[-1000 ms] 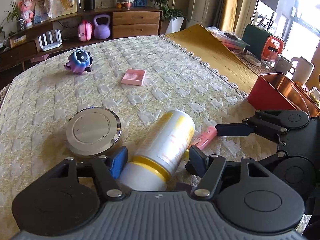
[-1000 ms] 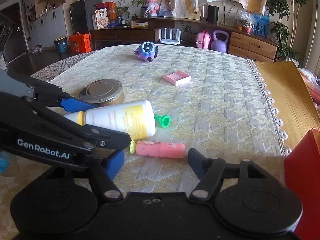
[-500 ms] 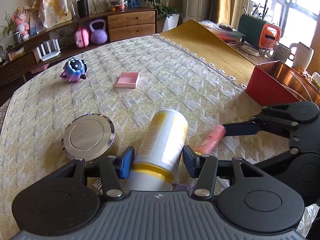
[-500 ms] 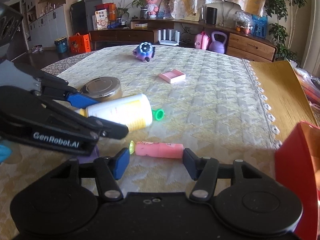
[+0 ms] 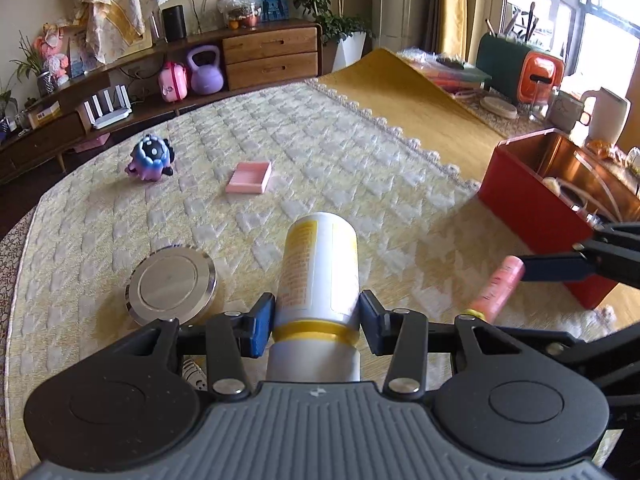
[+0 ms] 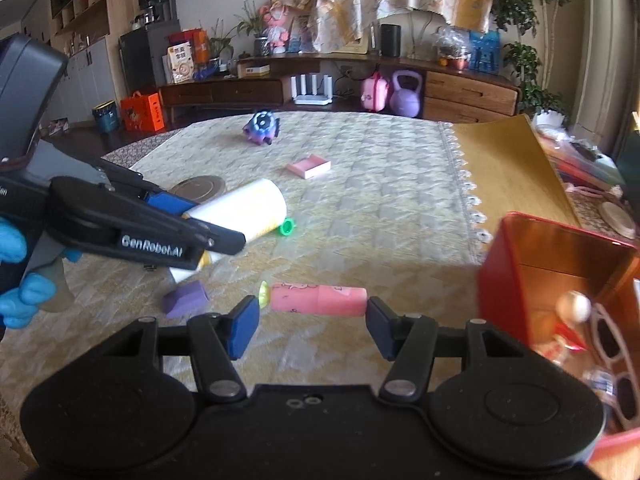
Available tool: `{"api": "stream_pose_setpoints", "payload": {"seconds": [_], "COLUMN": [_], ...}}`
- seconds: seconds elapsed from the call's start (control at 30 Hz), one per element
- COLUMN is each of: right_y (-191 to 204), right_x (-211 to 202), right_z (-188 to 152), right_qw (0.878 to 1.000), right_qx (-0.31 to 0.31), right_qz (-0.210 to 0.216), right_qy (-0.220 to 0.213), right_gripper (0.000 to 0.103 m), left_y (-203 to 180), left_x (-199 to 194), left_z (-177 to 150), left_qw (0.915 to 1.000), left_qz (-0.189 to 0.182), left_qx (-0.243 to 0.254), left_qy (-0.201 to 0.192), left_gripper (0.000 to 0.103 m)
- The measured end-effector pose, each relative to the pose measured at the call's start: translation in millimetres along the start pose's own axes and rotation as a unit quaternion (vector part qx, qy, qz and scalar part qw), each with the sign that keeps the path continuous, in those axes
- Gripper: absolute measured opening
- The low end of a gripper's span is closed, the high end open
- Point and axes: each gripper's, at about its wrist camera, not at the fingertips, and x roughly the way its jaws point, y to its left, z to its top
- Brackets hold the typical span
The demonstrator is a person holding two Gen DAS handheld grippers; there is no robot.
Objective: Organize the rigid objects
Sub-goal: 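Carry the bottle and pink tube with both tools over the red tin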
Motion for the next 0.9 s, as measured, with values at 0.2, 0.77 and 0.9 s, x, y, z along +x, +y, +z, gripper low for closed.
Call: {"api": "stream_pose_setpoints", "payload": {"seconds": [0.2,0.77,0.9], "right_y": [-17,-62,-76], "right_x": [-33,-110,-119], "right_z": [-3,-22,-28], "right_qw": [1.000,0.997,0.997], "right_qx": [0.022,0.035,0.040], "right_qz": [-0.003,-0.045,-0.056], "right_qy": [-0.012,-0.046,-0.047], "right_gripper": [0.058,0.058,0.058], "left_y": [-15,-103,-124], "left_x": [-24,-73,-74], "left_z": [9,33,41], "left_qw": [0.9998,0.9982,0.9976], "left_qz": [-0.007,-0.041,-0.054], "left_qx": [-0.019,0.013,0.013], "left_qy": [-0.004,-0.043,-0.042], "left_gripper": [0.044,0.044,0.044]}}
